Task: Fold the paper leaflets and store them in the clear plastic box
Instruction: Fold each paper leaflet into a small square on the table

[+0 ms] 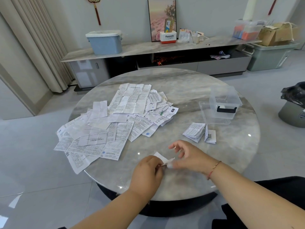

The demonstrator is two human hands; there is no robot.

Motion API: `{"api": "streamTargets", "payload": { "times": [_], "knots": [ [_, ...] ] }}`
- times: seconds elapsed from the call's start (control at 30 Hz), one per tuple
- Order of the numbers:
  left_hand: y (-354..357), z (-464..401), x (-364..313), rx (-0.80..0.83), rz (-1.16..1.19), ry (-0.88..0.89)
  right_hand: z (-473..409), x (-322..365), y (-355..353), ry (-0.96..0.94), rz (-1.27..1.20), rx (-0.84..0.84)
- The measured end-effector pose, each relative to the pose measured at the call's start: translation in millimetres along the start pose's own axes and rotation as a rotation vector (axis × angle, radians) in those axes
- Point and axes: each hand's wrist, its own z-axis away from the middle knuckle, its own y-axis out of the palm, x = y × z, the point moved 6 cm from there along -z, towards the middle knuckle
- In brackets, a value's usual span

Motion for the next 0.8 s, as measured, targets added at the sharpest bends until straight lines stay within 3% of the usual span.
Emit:
{"api": "streamTargets", "payload": {
  "times": [0.07, 0.13, 0.37, 0.63, 0.8],
  "knots": [
    [0.0, 1.5, 4.1, 0.026, 0.069, -0.033, 1.4, 4.8, -0.7, -0.201, 0.251, 0.055],
    [-0.3, 2.1, 9.2, 0.036, 0.124, -0.072, -1.9, 3.1, 5.0, -0.253, 0.265, 0.02],
    [-10.7, -7.5, 19.5, -0.035, 0.119, -0.282, -21.5, 1.4, 20.7, -0.11, 0.349, -0.193],
    [-3.6, -25.8, 21.7, 0.173, -0.05, -0.371, -30.6, 1.5, 21.9, -0.026, 0.374, -0.154],
    [-4.1, -28.9, 14.7, 0.175, -0.04, -0.305, -30.4, 3.7, 24.2, -0.096, 0.393, -0.089]
  ]
}}
